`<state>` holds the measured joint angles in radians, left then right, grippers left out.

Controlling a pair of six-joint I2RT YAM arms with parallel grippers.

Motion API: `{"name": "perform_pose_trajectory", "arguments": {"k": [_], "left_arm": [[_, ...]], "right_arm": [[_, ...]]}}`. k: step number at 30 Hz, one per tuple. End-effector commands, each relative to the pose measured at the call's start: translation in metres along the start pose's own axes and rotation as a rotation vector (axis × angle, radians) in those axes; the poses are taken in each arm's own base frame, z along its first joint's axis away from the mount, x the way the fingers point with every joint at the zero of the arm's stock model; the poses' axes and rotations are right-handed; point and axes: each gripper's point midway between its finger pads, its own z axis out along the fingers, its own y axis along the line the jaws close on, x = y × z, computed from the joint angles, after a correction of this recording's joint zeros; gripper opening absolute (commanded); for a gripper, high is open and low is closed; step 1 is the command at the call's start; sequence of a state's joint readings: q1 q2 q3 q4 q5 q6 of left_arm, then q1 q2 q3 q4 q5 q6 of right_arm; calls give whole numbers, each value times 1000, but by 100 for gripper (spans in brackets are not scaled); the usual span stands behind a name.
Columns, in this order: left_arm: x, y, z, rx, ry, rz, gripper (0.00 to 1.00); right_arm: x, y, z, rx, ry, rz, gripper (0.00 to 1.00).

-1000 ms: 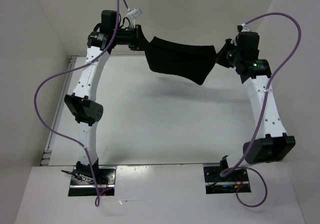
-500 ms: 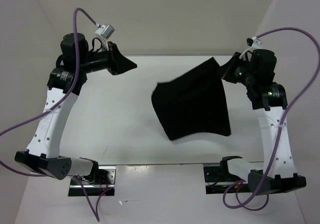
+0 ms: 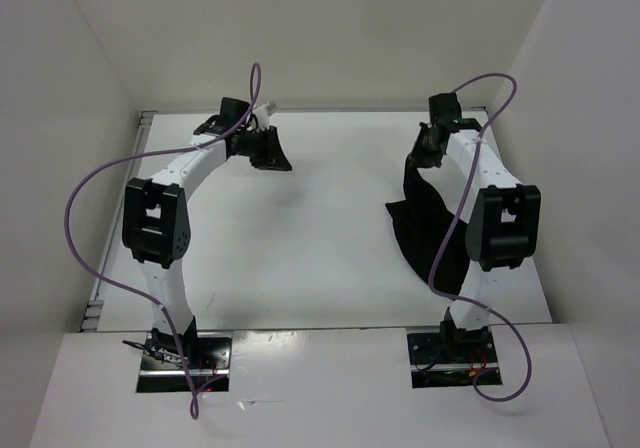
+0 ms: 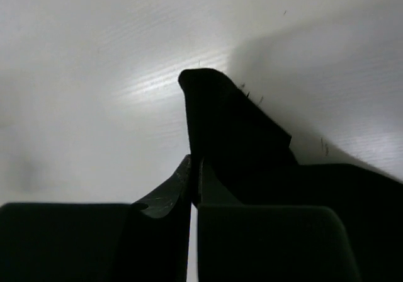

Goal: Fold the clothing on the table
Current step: Flatten the skirt out

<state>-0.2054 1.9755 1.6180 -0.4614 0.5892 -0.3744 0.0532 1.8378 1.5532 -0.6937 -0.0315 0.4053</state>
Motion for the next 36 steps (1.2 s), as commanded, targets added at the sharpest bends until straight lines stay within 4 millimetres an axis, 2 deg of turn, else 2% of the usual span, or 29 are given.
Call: {"name": "perform_pose_trajectory", "arguments": {"k": [1,4,7,8,10,11,12,14,16,17,20,22,24,25,27,29,31,32,33,36], "left_arm": [[-47,-68,-32,144,-149,157,26],[-34,-75,-19,200,-117,152,31],[-14,-85,2,283,-74,132,39],[-3,-101,10,329,-41,144,40],[8,-107,31,327,-9,154,43],[17,-122,41,343,10,169,43],[24,-123,53,345,38,155,43],[26,-133,62,360,51,161,43],[35,-140,71,369,76,158,43],[30,-144,69,377,61,171,43],[34,-152,72,389,68,177,43],[32,-158,72,394,55,192,43],[34,-153,84,358,51,177,44],[40,-153,93,349,60,160,45],[32,-151,104,318,19,148,45],[45,-150,126,287,34,101,46],[39,-147,141,238,-3,57,50],[43,-148,147,228,-5,47,53],[37,-148,147,212,-26,36,54],[37,-151,159,157,-75,16,60]], "right_arm": [[-69,7,-17,36,-220,30,0],[-75,5,-19,55,-232,32,0],[-72,-8,-9,122,-224,34,0],[-72,-17,-4,169,-229,36,0],[-63,-28,2,245,-209,27,0],[-63,-33,5,273,-213,40,0],[-57,-44,12,325,-195,35,0],[-49,-53,17,372,-165,36,0],[-31,-71,29,449,-119,30,0],[-23,-78,33,480,-97,22,0],[7,-103,48,564,-11,22,0],[23,-110,55,585,31,11,0],[33,-115,61,598,60,4,0],[33,-115,61,598,60,4,0],[37,-117,62,603,69,2,0],[38,-115,62,594,72,12,0],[39,-114,57,585,75,14,0],[41,-115,54,587,78,14,0],[39,-113,52,583,67,25,0],[44,-116,47,586,74,23,0]]}}
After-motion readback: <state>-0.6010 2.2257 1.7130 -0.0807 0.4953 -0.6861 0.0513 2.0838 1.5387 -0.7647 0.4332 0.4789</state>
